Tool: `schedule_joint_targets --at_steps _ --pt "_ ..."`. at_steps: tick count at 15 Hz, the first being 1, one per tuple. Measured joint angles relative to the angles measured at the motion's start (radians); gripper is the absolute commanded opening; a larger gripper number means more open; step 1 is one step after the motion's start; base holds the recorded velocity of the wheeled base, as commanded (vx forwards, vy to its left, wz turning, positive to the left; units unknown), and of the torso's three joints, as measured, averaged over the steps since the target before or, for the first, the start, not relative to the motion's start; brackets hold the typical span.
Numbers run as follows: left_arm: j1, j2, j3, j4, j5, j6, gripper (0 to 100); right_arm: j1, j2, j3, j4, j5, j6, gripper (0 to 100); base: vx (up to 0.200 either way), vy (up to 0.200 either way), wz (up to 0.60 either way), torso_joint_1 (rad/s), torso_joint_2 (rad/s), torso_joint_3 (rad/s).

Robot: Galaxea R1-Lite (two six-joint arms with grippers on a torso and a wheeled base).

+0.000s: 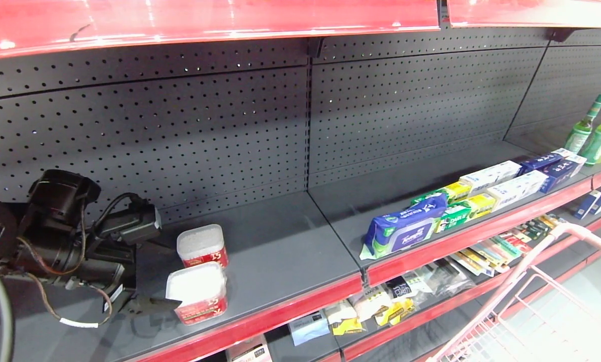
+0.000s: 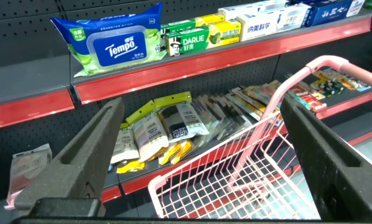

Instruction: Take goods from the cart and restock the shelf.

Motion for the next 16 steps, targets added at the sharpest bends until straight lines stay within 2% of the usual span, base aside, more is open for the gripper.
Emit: schedule_joint_targets --at_steps 6,10,16 --pt "0.062 0.026 -0.039 -0.009 0.034 -0.003 100 0.000 0.000 0.000 0.000 0.000 0.000 100 0.000 0.000 0.00 0.000 0.00 0.000" --pt "0.096 0.043 -0.042 -0.009 0.037 0.001 100 0.000 0.000 0.000 0.000 0.000 0.000 100 0.000 0.000 0.00 0.000 0.00 0.000" --pt "0.116 0.074 -0.054 -0.009 0.039 0.010 100 0.000 0.000 0.000 0.000 0.000 0.000 100 0.000 0.000 0.00 0.000 0.00 0.000"
